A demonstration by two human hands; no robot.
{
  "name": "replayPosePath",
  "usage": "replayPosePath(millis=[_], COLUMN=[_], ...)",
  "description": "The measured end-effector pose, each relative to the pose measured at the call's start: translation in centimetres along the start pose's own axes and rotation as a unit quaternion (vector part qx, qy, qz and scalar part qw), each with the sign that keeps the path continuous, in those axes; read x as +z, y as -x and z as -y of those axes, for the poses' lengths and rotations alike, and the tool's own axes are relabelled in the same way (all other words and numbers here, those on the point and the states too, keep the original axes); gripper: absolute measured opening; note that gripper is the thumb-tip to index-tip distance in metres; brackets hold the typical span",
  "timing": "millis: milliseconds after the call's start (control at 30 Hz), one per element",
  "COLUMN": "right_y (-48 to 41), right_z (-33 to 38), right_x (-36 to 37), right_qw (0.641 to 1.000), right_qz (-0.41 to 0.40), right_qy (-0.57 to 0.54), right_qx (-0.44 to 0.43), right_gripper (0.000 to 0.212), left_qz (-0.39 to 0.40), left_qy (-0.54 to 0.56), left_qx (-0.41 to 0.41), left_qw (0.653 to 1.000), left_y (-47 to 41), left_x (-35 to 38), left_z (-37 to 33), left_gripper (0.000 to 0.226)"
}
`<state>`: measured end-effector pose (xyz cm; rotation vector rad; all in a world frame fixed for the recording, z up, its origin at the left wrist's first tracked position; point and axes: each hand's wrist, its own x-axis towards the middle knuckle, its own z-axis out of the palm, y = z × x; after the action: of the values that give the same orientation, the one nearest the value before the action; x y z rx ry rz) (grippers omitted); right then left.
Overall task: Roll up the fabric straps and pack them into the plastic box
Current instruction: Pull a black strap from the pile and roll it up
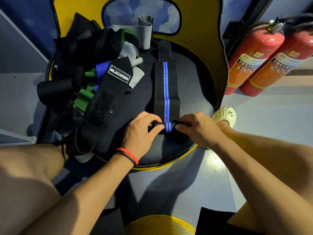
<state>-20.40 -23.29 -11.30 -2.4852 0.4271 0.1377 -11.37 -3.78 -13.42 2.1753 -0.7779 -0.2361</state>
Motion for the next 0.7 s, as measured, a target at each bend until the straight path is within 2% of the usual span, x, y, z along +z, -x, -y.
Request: replayPosePath(millis=[67, 200, 267, 400, 533, 700], right_y=[0.0, -0.6, -0.8, -1.0, -1.3, -1.4], right_z=[0.0, -0.1, -0.2, 0.1, 0.3, 0.7], right_x=[0.1, 0.3, 0.6, 1.0, 1.1, 1.1], right_qw=[0.999, 0.997, 0.996, 0.994, 0.993, 0.993], right_qz=[-0.029, -0.042, -0.053, -0.069, -0.082, -0.079], right_qy=[-0.010, -0.011, -0.023, -0.024, -0.025, -0.031], right_qx=[0.030, 0.062, 0.066, 0.076, 0.080, 0.082], right_gripper=[0.027, 0.041, 0.046, 0.042, 0.043, 0.041], left_qz=[-0.006, -0.027, -0.050, -0.081, -0.083, -0.072], left_qy=[0.023, -0.020, -0.004, 0.042, 0.126, 0.128], left_qx=[-0.026, -0.035, -0.043, -0.061, -0.119, -0.153], left_qw=[0.999, 0.999, 0.998, 0.994, 0.981, 0.977], left_y=[-0.3, -0.6, -0.8, -1.2, -1.3, -1.2], left_x=[0.2, 1.1, 1.4, 1.4, 0.9, 0.8], left_z=[0.4, 0.6, 0.4, 0.2, 0.3, -0.2], left_gripper=[0.007, 0.012, 0.009, 0.010, 0.020, 0.019])
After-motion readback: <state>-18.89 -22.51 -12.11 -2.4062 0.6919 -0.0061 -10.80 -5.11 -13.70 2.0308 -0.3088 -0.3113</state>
